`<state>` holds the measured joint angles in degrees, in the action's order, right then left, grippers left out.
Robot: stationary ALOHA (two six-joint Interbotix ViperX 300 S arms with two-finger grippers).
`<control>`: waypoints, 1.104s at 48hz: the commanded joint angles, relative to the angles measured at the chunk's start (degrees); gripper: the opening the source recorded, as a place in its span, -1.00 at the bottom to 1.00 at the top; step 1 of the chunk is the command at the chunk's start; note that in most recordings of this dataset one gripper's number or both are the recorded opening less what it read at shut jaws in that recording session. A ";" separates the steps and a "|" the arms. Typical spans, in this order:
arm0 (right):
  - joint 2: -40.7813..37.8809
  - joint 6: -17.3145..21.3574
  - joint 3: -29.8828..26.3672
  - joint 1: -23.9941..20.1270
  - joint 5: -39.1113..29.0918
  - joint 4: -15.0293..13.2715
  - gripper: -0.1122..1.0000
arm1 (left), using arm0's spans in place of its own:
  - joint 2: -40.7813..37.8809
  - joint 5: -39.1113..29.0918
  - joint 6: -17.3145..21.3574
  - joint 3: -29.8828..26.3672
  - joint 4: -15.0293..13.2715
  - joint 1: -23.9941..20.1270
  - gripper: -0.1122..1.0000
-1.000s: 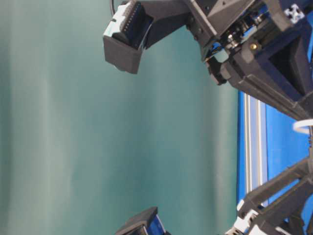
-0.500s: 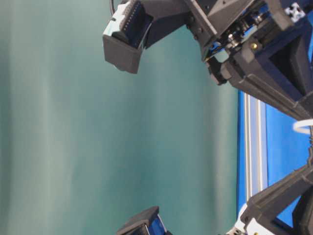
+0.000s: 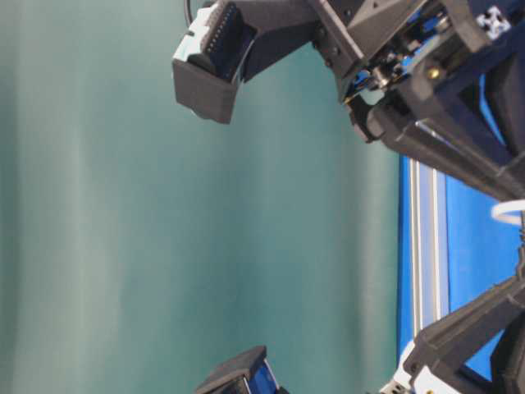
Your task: Insert the wire through the string loop located in the center.
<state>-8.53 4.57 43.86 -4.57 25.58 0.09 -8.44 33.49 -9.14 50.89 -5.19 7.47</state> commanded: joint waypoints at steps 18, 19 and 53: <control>0.79 0.09 -1.14 0.09 -0.53 0.00 0.90 | 0.97 0.26 0.18 -0.53 0.26 -0.09 -0.66; 0.88 0.09 -1.14 0.09 -0.53 0.00 0.90 | 1.14 0.18 0.18 -0.35 0.18 0.00 -0.66; 3.60 0.00 -0.70 -0.79 -2.11 0.00 0.91 | 20.74 1.58 -0.44 22.06 0.18 4.22 -0.66</control>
<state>-6.86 4.57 43.86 -5.27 23.55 0.09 9.14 34.28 -9.49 70.75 -5.10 10.90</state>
